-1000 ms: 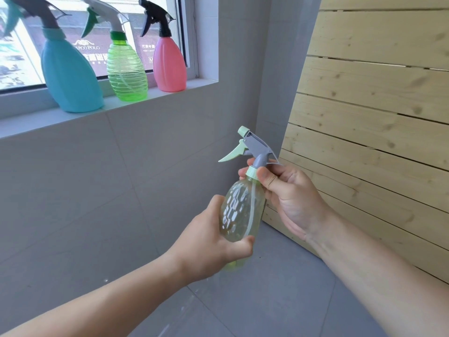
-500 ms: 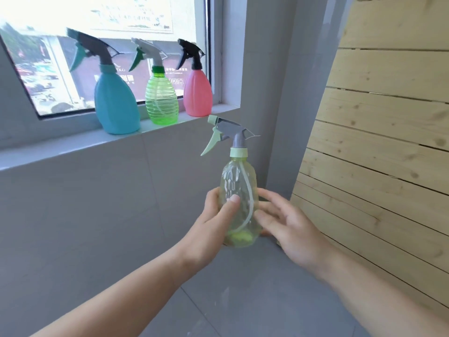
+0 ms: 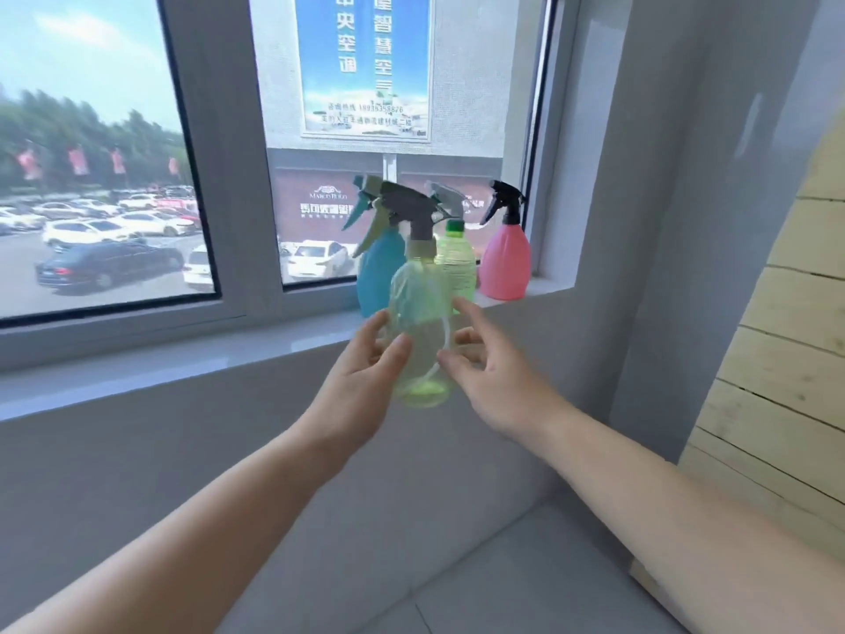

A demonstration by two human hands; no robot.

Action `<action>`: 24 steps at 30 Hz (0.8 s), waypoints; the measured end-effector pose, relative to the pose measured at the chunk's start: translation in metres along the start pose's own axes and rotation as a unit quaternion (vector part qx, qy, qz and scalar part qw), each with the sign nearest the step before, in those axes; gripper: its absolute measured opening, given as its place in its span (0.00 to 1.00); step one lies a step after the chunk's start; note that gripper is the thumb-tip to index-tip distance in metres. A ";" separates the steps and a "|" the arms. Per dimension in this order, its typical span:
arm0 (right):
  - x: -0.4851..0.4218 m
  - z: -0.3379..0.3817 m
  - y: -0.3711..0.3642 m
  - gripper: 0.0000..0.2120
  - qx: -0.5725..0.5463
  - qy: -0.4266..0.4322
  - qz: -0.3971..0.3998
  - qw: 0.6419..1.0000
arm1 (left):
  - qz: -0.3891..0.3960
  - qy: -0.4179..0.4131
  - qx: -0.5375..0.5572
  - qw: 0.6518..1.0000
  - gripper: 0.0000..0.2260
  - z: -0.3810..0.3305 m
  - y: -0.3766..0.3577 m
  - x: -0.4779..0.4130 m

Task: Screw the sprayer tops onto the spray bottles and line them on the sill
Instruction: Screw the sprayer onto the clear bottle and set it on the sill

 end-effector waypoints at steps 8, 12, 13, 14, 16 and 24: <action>-0.074 0.013 -0.080 0.31 -0.011 0.023 0.011 1.000 | -0.066 0.007 -0.061 0.996 0.22 0.005 0.090 -0.046; -0.091 0.015 -0.095 0.28 -0.016 0.027 -0.005 0.999 | -0.070 0.033 -0.073 0.994 0.23 0.017 0.105 -0.062; -0.094 0.015 -0.097 0.27 -0.015 0.031 -0.011 0.999 | -0.073 0.039 -0.073 0.994 0.23 0.019 0.107 -0.065; -0.097 0.015 -0.099 0.27 -0.015 0.032 -0.015 0.999 | -0.076 0.043 -0.071 0.994 0.23 0.021 0.109 -0.068; -0.103 0.013 -0.102 0.26 -0.014 0.031 -0.017 0.999 | -0.077 0.045 -0.069 0.994 0.23 0.025 0.112 -0.074; -0.118 0.007 -0.112 0.23 0.000 0.025 -0.028 0.999 | -0.104 0.039 -0.106 0.988 0.20 0.032 0.122 -0.089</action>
Point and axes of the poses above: each hand's wrist, its own x-axis away from the middle knuckle, its own y-axis out of the back of the hand, z = x × y, the point moved 5 cm from there along -x, towards the middle knuckle, and after that the axes turned 14 degrees about -x, right-handed, at the moved point
